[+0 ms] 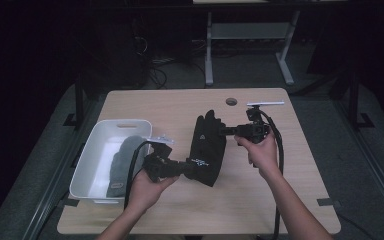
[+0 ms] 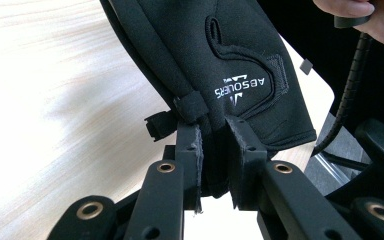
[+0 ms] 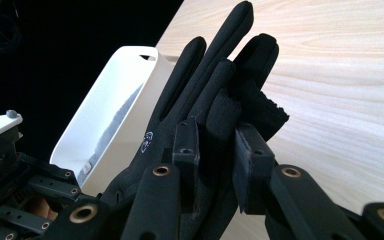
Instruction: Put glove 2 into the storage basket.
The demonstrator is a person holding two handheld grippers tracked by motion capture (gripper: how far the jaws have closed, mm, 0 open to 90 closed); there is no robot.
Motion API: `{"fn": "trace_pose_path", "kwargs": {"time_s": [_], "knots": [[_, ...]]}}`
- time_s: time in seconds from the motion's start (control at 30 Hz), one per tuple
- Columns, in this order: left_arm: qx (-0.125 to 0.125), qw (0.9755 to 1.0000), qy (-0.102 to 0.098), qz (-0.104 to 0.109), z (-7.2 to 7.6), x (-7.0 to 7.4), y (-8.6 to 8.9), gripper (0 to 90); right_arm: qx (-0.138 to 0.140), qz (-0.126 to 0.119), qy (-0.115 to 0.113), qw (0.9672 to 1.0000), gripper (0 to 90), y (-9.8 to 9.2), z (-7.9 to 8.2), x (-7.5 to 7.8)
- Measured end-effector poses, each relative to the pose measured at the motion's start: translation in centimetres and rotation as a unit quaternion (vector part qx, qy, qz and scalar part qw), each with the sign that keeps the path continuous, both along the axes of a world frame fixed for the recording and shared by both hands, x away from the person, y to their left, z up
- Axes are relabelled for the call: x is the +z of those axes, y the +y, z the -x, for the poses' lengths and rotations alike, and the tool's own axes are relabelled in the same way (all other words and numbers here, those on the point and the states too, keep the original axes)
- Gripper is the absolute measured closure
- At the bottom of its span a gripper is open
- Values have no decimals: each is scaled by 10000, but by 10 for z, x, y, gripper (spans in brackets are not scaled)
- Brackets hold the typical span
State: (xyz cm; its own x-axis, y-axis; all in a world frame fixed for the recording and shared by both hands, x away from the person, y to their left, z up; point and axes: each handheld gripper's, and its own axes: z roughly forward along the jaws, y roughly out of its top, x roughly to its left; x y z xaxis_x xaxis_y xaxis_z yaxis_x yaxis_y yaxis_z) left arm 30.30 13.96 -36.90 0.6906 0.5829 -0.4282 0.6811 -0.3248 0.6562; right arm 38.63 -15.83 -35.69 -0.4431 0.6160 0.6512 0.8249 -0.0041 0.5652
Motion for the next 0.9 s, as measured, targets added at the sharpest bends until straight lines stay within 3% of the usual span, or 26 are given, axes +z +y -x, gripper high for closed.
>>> {"fn": "trace_pose_path", "kwargs": {"time_s": [0.9], "knots": [[358,9991,-79,217,-1,20,40,776,312,9,-81,9995,739,43,-21,24]]}}
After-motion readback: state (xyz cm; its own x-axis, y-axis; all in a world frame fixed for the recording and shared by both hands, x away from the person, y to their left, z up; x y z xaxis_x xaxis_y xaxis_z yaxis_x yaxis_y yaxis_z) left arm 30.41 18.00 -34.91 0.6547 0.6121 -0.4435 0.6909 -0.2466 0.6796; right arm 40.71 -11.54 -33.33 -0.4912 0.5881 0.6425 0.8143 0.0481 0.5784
